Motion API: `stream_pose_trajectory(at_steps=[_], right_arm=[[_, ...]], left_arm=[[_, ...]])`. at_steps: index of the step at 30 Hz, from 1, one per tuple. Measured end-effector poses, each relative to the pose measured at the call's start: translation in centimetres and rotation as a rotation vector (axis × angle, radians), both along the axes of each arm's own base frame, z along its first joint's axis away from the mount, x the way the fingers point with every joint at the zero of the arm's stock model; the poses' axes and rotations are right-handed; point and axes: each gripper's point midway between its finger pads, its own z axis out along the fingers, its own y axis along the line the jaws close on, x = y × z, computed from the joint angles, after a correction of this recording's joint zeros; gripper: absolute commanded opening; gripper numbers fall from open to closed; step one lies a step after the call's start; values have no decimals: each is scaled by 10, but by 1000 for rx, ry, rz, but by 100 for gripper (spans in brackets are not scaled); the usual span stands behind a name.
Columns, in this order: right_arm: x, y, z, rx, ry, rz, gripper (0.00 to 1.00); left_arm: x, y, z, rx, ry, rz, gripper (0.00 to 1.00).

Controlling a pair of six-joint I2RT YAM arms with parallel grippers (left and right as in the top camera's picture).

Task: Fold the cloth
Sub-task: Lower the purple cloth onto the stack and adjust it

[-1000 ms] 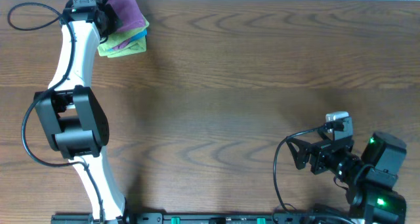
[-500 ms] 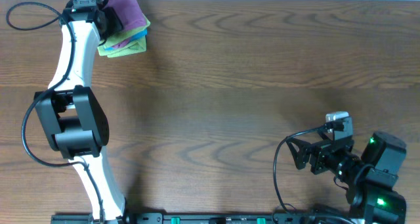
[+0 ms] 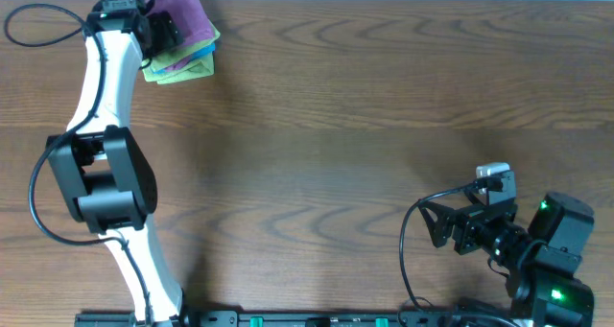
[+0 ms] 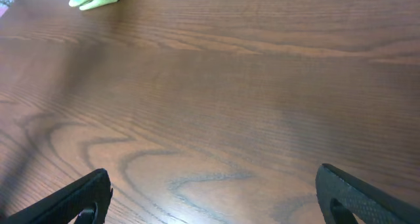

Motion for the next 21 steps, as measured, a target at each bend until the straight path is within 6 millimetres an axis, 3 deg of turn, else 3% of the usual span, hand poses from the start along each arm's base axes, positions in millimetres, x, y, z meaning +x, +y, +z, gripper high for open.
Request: stream_pose_trajectory(at_steps=[7, 9, 12, 13, 16, 19, 21], right_arm=[[0, 0, 0, 0, 0, -1, 99], [0, 0, 0, 0, 0, 0, 99], [0, 0, 0, 0, 0, 0, 99], [0, 0, 0, 0, 0, -1, 99], [0, 0, 0, 0, 0, 0, 99], [0, 0, 0, 0, 0, 0, 99], [0, 0, 0, 0, 0, 0, 99]], left_arm=[[-2, 5, 36, 19, -66, -5, 96], [-3, 5, 46, 22, -87, -7, 100], [3, 3, 59, 14, -134, -16, 58], [8, 0, 63, 1, -161, -30, 50], [22, -8, 75, -51, -240, -44, 51], [37, -12, 91, -79, -332, -51, 25], [44, -12, 100, -79, -382, -52, 15]])
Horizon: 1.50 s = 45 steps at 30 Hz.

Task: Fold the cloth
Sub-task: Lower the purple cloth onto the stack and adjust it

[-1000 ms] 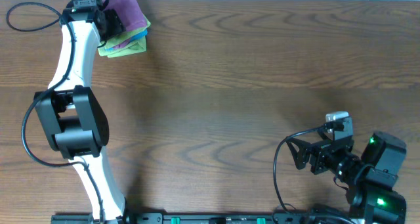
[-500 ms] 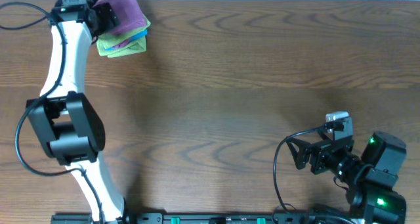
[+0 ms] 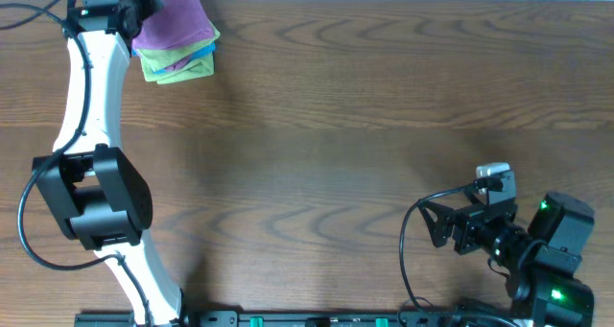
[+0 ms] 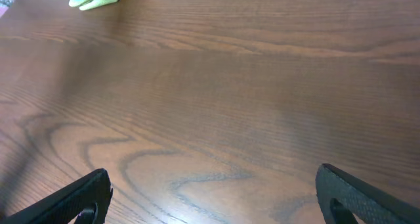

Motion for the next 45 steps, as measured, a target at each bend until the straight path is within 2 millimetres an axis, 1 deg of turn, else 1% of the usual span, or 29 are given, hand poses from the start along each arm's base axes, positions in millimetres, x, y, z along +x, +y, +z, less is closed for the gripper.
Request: stream_pose_trajectory(at_steps=[2, 4, 6, 9, 11, 13, 15, 18, 21, 25, 39, 45], right_arm=[[0, 0, 0, 0, 0, 0, 99], [0, 0, 0, 0, 0, 0, 99], [0, 0, 0, 0, 0, 0, 99], [0, 0, 0, 0, 0, -1, 99], [0, 0, 0, 0, 0, 0, 99], [0, 0, 0, 0, 0, -1, 99], [0, 0, 0, 0, 0, 0, 99], [0, 0, 0, 0, 0, 0, 99], [0, 0, 0, 0, 0, 0, 99], [0, 0, 0, 0, 0, 0, 99], [0, 0, 0, 0, 0, 0, 99], [0, 0, 0, 0, 0, 0, 99]], left_arm=[[6, -1, 7, -5, -37, -2, 11], [10, -3, 9, -14, -58, 0, 8], [18, -7, 4, -26, -70, 0, 6], [32, -11, -26, -53, -54, 5, 5], [39, -13, -55, -83, -24, 17, 5], [43, -14, -83, -111, 12, 34, 6], [44, -14, -104, -125, 42, 45, 5], [44, -14, -127, -142, 78, 58, 6], [44, -14, -134, -145, 89, 62, 6], [44, -14, -134, -150, 88, 65, 6], [37, -13, -146, -155, 136, 81, 6], [37, -14, -145, -157, 136, 78, 6]])
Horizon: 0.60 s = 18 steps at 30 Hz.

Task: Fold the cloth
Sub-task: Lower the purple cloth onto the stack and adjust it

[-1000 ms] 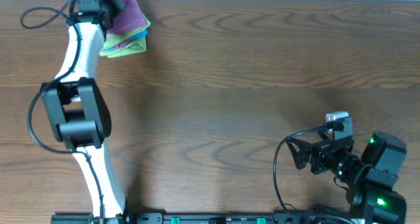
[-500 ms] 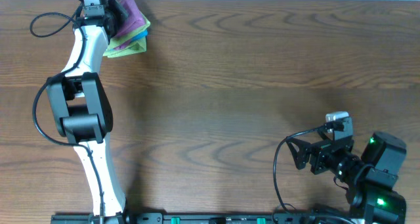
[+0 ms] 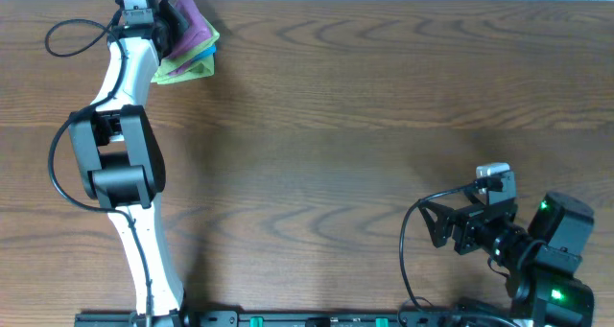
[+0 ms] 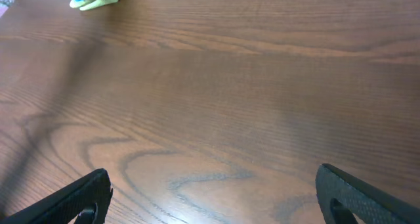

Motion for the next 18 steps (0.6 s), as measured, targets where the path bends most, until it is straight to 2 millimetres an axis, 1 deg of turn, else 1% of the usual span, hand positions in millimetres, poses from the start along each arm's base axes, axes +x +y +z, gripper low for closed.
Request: stream_pose_trajectory(at_steps=[2, 5, 10, 13, 15, 16, 17, 18], right_arm=[[0, 0, 0, 0, 0, 0, 99], [0, 0, 0, 0, 0, 0, 99], [0, 0, 0, 0, 0, 0, 99], [0, 0, 0, 0, 0, -1, 99], [0, 0, 0, 0, 0, 0, 99], [0, 0, 0, 0, 0, -1, 99], [0, 0, 0, 0, 0, 0, 99], [0, 0, 0, 0, 0, 0, 99]], left_arm=[[0, -1, 0, -2, -1, -4, 8], [3, -2, 7, 1, -12, -18, 8], [11, -5, 36, 0, -48, -48, 10], [12, -6, 52, -1, -46, -53, 17], [12, -7, 66, 0, -49, -62, 27], [12, -8, 74, 6, -53, -72, 39], [12, -9, 83, 9, -58, -81, 57], [10, -9, 95, 12, -58, -86, 82]])
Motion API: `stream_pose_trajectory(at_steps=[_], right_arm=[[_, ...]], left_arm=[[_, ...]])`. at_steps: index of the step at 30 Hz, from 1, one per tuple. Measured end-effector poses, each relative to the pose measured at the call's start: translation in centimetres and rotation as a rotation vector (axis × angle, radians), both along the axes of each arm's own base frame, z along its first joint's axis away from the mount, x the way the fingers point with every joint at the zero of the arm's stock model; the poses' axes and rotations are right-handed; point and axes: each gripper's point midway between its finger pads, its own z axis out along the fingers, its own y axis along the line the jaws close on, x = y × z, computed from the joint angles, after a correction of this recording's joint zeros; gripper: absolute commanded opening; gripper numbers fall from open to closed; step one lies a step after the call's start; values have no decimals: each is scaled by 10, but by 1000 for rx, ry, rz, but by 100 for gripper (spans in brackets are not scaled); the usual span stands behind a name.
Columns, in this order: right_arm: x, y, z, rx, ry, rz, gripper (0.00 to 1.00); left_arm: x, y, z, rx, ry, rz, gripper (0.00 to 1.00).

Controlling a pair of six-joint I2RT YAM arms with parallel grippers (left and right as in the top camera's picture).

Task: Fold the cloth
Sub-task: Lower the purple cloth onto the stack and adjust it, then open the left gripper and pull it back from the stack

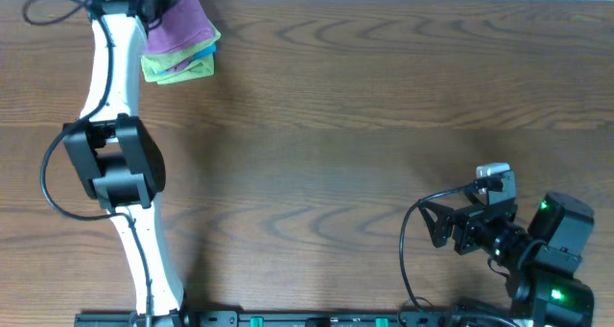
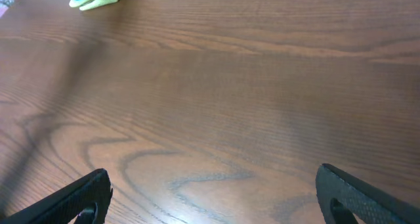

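Note:
A purple cloth (image 1: 184, 22) lies on top of a small stack of folded cloths (image 1: 180, 66) in blue, green and yellow at the table's far left; the right wrist view shows this stack far off. My left gripper sits at the purple cloth's left edge, its jaws hidden under the wrist. Low at the near right, my right gripper (image 1: 437, 229) (image 2: 213, 198) is open over bare wood, with nothing between its fingers (image 2: 85, 196).
The brown wooden table (image 1: 365, 126) stretches between the two arms. Its far edge runs just behind the cloth stack. My left arm's white links (image 1: 106, 68) reach from the front edge up along the left side.
My left gripper has shifted left, from over the purple cloth's left part to its left edge, so more of the cloth shows. The right arm has not moved.
My left gripper first sat on the purple cloth's left side atop the stack. Then it was further left with the cloth showing wide, then back over the cloth, and now left again. The stack stayed in place. My right gripper stayed open throughout.

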Motion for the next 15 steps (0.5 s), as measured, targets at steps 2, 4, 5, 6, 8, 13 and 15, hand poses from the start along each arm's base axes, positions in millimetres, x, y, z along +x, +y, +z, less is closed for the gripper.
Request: stream_pose_trajectory(at_steps=[2, 4, 5, 6, 8, 13, 15], right_arm=[[0, 0, 0, 0, 0, 0, 99], [0, 0, 0, 0, 0, 0, 99], [0, 0, 0, 0, 0, 0, 99], [0, 0, 0, 0, 0, 0, 99], [0, 0, 0, 0, 0, 0, 99], [0, 0, 0, 0, 0, 0, 99], [0, 0, 0, 0, 0, 0, 99]], left_arm=[[-4, -1, 18, 13, 1, -14, 96], [-10, -2, 35, 24, 3, -25, 96], [-16, -2, 44, 27, 14, -31, 96], [-22, -3, 54, 29, 17, -36, 96], [-32, -4, 70, 34, 19, -41, 96], [-50, -7, 118, 48, -41, -49, 96], [-54, -8, 129, 47, -62, -53, 96]])
